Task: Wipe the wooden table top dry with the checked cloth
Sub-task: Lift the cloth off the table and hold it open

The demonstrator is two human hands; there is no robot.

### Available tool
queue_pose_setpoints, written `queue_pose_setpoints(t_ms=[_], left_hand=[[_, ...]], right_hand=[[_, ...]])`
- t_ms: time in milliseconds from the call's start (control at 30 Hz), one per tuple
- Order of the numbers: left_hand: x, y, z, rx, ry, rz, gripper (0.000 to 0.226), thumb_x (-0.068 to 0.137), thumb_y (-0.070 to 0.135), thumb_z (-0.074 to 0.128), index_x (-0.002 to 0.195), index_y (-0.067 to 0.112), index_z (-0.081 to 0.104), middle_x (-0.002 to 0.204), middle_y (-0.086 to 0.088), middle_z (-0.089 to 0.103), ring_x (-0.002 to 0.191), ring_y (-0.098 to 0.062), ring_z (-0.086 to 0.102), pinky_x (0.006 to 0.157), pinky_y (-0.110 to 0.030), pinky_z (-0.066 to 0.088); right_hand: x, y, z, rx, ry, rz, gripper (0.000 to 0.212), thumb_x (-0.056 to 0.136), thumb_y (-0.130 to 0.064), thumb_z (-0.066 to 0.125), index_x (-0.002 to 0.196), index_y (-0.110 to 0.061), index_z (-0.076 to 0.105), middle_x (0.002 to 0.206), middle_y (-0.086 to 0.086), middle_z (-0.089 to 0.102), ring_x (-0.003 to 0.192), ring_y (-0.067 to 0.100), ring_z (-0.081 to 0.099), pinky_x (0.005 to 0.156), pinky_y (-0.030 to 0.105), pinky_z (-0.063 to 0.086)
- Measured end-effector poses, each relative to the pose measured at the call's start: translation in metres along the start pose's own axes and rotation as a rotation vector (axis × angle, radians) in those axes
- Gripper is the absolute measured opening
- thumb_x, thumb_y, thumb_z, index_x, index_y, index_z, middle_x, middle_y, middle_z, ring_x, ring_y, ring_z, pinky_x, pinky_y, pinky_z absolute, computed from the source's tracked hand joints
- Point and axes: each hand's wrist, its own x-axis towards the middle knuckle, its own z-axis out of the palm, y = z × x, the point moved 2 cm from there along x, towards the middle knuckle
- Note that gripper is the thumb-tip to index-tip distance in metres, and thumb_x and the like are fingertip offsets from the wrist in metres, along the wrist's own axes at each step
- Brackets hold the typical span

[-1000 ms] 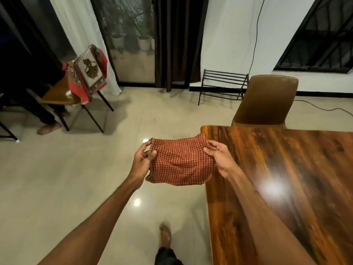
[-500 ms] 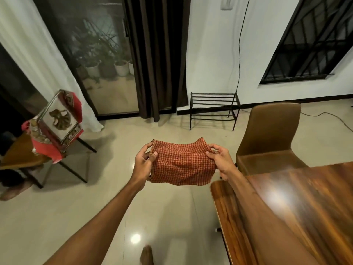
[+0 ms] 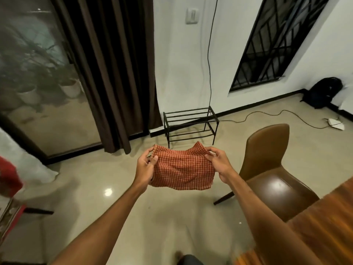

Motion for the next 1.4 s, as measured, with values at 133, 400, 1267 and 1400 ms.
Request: queue_pose_setpoints(t_ms=[133,400,1267,1400], left_hand=[[0.096,-0.003,0.023,0.019,-0.023,-0.027,0.044,0.102,0.01,0.052,0.146,0.015,0.05,0.13,-0.005,0.063,0.108,-0.011,0.064,0.104,-0.042,0.052],[0.255,-0.011,0.083,0.012,0.03,-0.116,0.042,0.103,0.012,0.051,0.145,0.016,0.049,0.13,-0.001,0.062,0.122,-0.023,0.059,0.097,-0.037,0.055],[0.776,-0.299,0.237,0.179,-0.024,-0.379,0.047,0.101,-0.002,0.049,0.146,0.012,0.048,0.133,-0.014,0.065,0.121,-0.027,0.064,0.096,-0.045,0.057],[0.8,-0.337,0.247,0.351,0.059,-0.312,0.046,0.098,-0.005,0.053,0.139,0.014,0.055,0.128,-0.014,0.067,0.116,-0.029,0.067,0.086,-0.045,0.062]], right_hand=[[0.094,-0.01,-0.002,0.017,0.047,0.021,0.029,0.106,0.001,0.049,0.118,-0.014,0.07,0.127,0.011,0.071,0.119,0.027,0.067,0.099,0.043,0.057],[0.274,-0.019,-0.016,0.053,0.041,0.15,0.028,0.105,-0.003,0.052,0.111,-0.021,0.071,0.117,0.007,0.075,0.108,0.022,0.071,0.088,0.039,0.059],[0.851,0.194,0.003,-0.058,-0.004,0.397,0.057,0.092,0.02,0.05,0.139,-0.011,0.06,0.131,0.005,0.062,0.131,0.03,0.053,0.109,0.057,0.05],[0.893,0.229,0.005,-0.181,-0.016,0.29,0.05,0.095,0.015,0.057,0.136,-0.011,0.06,0.121,-0.004,0.062,0.125,0.026,0.057,0.093,0.038,0.057]])
